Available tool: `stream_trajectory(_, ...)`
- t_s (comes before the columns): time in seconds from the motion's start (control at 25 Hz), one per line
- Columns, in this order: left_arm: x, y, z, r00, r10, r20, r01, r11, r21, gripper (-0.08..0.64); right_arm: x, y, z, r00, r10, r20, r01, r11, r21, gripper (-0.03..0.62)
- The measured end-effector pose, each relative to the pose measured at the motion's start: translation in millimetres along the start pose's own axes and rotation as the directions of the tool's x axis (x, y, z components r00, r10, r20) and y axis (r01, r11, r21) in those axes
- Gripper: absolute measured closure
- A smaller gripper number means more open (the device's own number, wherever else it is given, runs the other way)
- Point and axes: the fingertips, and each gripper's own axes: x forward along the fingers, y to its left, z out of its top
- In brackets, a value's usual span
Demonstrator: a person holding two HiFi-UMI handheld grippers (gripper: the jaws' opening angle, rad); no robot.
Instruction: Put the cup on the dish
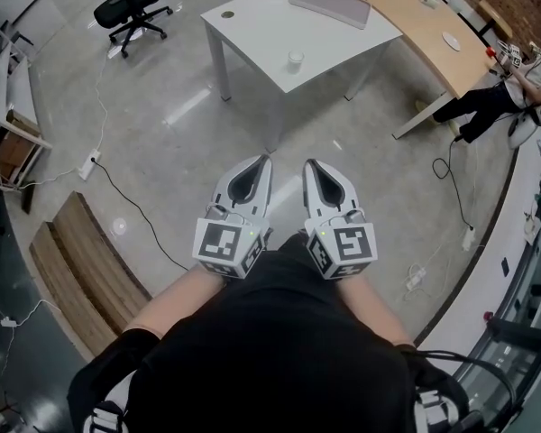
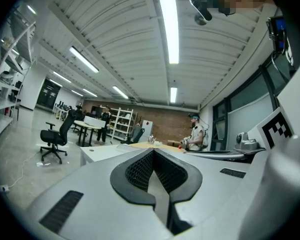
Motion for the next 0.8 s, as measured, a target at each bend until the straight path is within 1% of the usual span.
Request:
stream_trajectory(0.12, 5.1, 0.4, -3.1, 1.000, -0.014, -0.004, 0.014, 1.000, -0.012, 0.554, -0.4, -0.6, -2.0, 1.000, -0.012, -0.005, 0.012, 1.000, -0.001, 0.578)
stream_trajectory(0.4, 22.4, -4.4, -18.3, 0.998, -0.044, -0.037, 0.042, 0.998, -0.036, 0.554, 0.5, -19.1, -12.3, 0.998, -0.051, -0.024, 0.051, 0.998, 0.026, 0.578)
stream_trajectory(0.56, 30.2, 5.5, -14.3, 0.999, -0.021, -0.029, 0.020, 0.999, -0.040, 0.554, 16.2, -23.6, -5.8, 0.999, -0.037, -0.014, 0.038, 0.999, 0.019, 0.578)
stream_trajectory(0.68, 28.5, 14.6, -12.9, 1.000, -0.005, -0.025, 0.004, 0.999, -0.034, 0.554, 24.6, -16.6, -3.2, 1.000, -0.016, -0.005, 0.016, 1.000, 0.011, 0.578)
stream_trajectory(0.8, 30.7, 21.3, -14.3, 0.999, 0.008, -0.033, -0.009, 0.999, -0.036, 0.554, 33.7, -15.5, -7.2, 1.000, 0.001, -0.018, 0.000, 1.000, 0.024, 0.578)
